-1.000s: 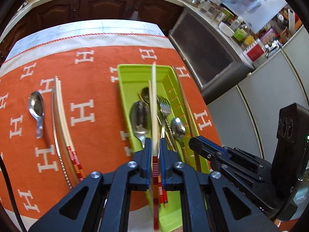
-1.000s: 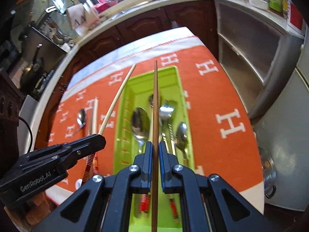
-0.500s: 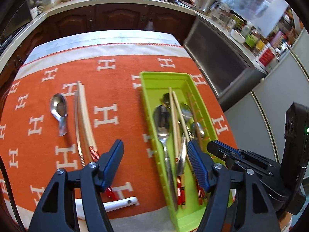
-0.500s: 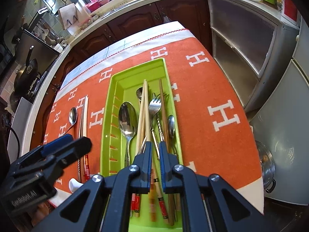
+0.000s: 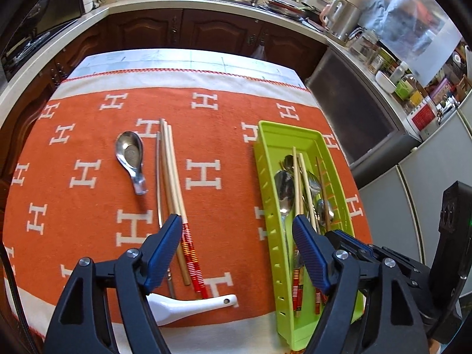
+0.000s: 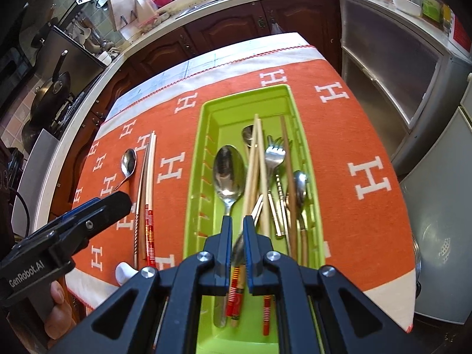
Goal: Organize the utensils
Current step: 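Move both open grippers back over the utensil pile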
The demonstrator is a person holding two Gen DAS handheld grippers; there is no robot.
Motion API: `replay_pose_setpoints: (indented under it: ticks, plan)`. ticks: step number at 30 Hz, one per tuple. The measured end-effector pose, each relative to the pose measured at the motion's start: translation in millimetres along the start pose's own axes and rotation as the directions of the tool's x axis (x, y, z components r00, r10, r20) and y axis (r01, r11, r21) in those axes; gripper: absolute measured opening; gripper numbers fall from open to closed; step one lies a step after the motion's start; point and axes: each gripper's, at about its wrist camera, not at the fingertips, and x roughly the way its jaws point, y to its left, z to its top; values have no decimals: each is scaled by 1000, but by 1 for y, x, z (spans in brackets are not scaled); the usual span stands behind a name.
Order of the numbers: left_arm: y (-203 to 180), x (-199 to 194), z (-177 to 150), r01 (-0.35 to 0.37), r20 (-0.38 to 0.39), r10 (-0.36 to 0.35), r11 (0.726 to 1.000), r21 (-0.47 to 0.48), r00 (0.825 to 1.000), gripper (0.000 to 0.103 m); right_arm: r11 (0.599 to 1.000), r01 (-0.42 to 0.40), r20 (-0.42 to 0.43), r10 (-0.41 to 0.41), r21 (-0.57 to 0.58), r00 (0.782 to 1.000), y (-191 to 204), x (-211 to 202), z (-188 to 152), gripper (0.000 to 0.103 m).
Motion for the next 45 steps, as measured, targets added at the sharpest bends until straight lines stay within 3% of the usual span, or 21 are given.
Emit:
replay_pose_setpoints:
  ticks: [9,15,20,27,35,45]
  plan:
    - [27,-13,1,-22,31,23,998,-53,999,75,999,5,-19,-6,-53,1000,26,2,-1,7]
    - [47,-26,1,-75,80,80,995,-64,994,75,994,1,-24,-3,-111,1000,51,5,-2,7]
    - [69,-37,-3,-137,119,146,987,-79,982,76,986,-3,-41,-3,-167,999,74,14,1,7]
    - [97,-44,-10,-252,160,262,964,-81,952,76,976,-16,-68,1,-216,998,99,30,10,7]
    - [129,-36,-13,-299,129,315,946,-128,940,77,974,-41,-119,15,-222,993,113,57,19,7]
    - [152,-4,-17,-305,29,313,938,-163,949,78,978,-53,-183,15,-203,983,113,88,22,7]
